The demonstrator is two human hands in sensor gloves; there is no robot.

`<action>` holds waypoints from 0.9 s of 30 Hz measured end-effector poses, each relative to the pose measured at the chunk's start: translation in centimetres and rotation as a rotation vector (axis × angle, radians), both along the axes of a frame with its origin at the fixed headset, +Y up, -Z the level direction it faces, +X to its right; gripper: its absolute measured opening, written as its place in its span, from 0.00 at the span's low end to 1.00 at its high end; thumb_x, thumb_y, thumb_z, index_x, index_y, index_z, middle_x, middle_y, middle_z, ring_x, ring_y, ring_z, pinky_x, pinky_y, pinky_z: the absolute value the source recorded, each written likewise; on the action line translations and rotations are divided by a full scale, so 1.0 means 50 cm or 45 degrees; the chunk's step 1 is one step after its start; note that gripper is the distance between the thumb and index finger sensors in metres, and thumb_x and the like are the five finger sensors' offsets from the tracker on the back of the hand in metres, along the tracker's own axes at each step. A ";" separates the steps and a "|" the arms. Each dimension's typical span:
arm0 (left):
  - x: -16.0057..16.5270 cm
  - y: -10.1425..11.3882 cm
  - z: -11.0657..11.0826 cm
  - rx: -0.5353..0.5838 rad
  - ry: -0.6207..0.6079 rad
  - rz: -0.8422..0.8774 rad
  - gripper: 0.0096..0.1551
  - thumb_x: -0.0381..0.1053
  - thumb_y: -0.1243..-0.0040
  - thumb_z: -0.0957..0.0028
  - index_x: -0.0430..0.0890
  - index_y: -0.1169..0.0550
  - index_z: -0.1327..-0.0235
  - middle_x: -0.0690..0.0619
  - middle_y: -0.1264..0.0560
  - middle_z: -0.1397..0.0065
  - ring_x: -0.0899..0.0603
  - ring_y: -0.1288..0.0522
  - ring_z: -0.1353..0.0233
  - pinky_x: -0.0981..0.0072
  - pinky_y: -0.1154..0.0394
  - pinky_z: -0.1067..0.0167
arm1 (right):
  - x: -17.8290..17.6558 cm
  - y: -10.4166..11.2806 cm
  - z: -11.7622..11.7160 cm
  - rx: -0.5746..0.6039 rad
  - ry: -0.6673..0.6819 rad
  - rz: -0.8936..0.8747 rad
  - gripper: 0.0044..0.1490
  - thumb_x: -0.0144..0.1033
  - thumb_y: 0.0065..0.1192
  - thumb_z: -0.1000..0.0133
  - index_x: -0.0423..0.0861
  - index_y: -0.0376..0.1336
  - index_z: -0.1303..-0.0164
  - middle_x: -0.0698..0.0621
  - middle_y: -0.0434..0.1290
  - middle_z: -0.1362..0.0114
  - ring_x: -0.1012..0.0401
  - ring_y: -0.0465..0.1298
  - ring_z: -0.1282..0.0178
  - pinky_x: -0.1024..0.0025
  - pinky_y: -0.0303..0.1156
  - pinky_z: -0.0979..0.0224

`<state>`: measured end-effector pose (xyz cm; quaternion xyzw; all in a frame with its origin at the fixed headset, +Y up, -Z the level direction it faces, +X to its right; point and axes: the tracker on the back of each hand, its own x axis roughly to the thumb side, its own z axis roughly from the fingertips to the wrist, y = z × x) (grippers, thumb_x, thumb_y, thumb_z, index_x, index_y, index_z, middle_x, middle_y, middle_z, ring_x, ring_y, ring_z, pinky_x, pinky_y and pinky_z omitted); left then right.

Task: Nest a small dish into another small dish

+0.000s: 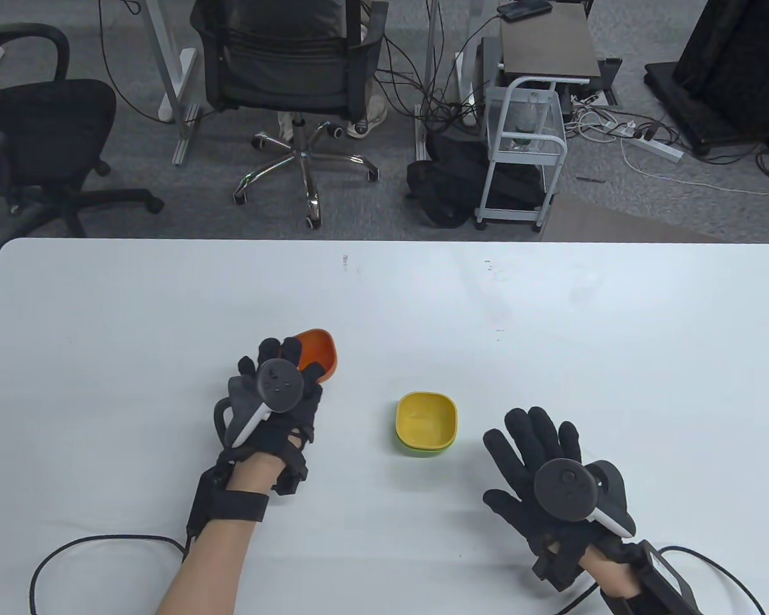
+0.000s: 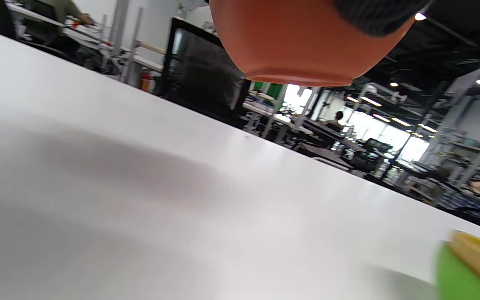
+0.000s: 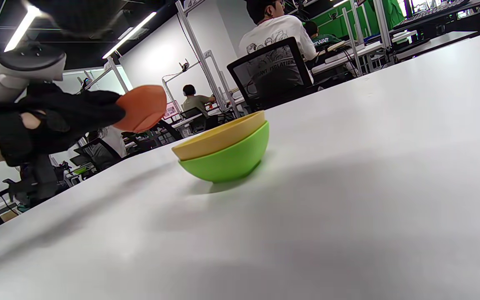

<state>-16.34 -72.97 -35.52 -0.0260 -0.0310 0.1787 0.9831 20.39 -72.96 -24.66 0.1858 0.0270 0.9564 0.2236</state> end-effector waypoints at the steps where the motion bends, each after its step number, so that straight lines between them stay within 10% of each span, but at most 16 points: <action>1: 0.033 0.009 0.012 0.021 -0.056 -0.007 0.26 0.62 0.48 0.56 0.69 0.33 0.41 0.67 0.54 0.17 0.50 0.65 0.14 0.42 0.68 0.22 | 0.000 0.000 0.000 0.001 0.001 -0.002 0.50 0.60 0.59 0.58 0.65 0.39 0.31 0.55 0.26 0.20 0.46 0.25 0.18 0.37 0.18 0.27; 10: 0.248 -0.034 0.075 0.045 -0.375 -0.261 0.26 0.62 0.47 0.56 0.69 0.32 0.42 0.67 0.53 0.17 0.51 0.64 0.14 0.43 0.67 0.22 | 0.007 0.000 0.002 -0.005 -0.002 -0.024 0.50 0.59 0.59 0.58 0.65 0.39 0.31 0.55 0.27 0.20 0.46 0.25 0.18 0.37 0.18 0.27; 18: 0.261 -0.085 0.077 -0.035 -0.412 -0.365 0.31 0.66 0.51 0.57 0.72 0.37 0.37 0.66 0.57 0.16 0.50 0.67 0.15 0.43 0.68 0.23 | 0.009 -0.004 0.001 -0.014 0.004 -0.011 0.50 0.60 0.59 0.58 0.65 0.39 0.31 0.55 0.27 0.20 0.46 0.26 0.18 0.37 0.18 0.27; 27: 0.221 -0.016 0.116 0.015 -0.444 -0.266 0.35 0.70 0.52 0.58 0.73 0.42 0.34 0.66 0.58 0.16 0.50 0.68 0.15 0.43 0.69 0.23 | 0.005 -0.003 0.002 -0.015 0.012 -0.015 0.50 0.60 0.59 0.58 0.65 0.39 0.31 0.54 0.27 0.20 0.46 0.25 0.18 0.37 0.18 0.27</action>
